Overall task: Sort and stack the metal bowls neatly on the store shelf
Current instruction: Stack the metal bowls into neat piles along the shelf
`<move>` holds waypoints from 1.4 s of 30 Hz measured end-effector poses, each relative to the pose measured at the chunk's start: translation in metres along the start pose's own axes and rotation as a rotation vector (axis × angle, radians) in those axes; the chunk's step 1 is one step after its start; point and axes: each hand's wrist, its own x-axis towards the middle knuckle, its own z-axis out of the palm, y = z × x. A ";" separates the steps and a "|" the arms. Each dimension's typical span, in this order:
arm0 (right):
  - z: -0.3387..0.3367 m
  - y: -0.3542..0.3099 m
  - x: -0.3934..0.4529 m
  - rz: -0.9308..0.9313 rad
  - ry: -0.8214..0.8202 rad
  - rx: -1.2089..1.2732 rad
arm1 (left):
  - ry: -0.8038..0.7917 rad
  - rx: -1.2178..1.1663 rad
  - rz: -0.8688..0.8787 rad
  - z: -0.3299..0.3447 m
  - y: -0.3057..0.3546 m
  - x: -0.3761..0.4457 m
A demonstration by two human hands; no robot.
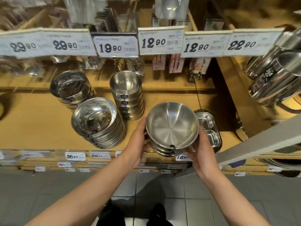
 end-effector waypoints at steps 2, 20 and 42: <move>0.004 -0.007 -0.020 -0.028 0.001 0.004 | -0.008 0.004 0.020 -0.004 0.006 -0.024; 0.221 0.011 -0.183 -0.089 -0.270 -0.082 | 0.179 -0.008 0.190 -0.232 0.083 -0.211; 0.469 0.100 -0.104 0.172 -0.355 -0.116 | 0.347 -0.039 0.115 -0.468 0.127 -0.118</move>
